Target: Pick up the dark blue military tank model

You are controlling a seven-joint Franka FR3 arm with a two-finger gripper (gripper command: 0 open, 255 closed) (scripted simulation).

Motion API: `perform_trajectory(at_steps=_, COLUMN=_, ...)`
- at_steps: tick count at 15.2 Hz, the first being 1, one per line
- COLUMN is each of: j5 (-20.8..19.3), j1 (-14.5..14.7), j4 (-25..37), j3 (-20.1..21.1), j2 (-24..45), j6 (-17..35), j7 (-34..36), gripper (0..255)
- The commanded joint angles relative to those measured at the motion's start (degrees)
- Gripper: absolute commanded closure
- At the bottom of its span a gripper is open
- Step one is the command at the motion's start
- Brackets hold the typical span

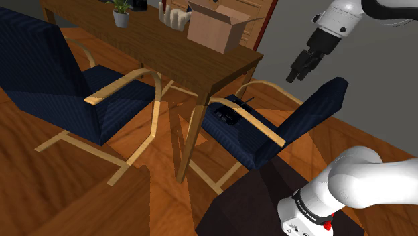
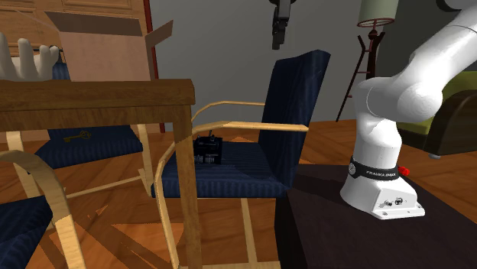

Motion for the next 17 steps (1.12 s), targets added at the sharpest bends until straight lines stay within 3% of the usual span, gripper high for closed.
perform_trajectory(at_steps=1, j5=0.0, j1=0.0, j4=0.0, j3=0.0, j2=0.0, j6=0.0, j7=0.0, gripper=0)
perform_trajectory(at_steps=10, j5=6.67, j1=-5.1, j4=-7.75, j3=-4.43, j2=8.92, j6=20.74, j7=10.02, gripper=0)
perform_trajectory(at_steps=17, j5=14.39, j1=-6.98, j4=-11.21, j3=-8.42, j2=18.7, j6=37.08, j7=14.73, gripper=0)
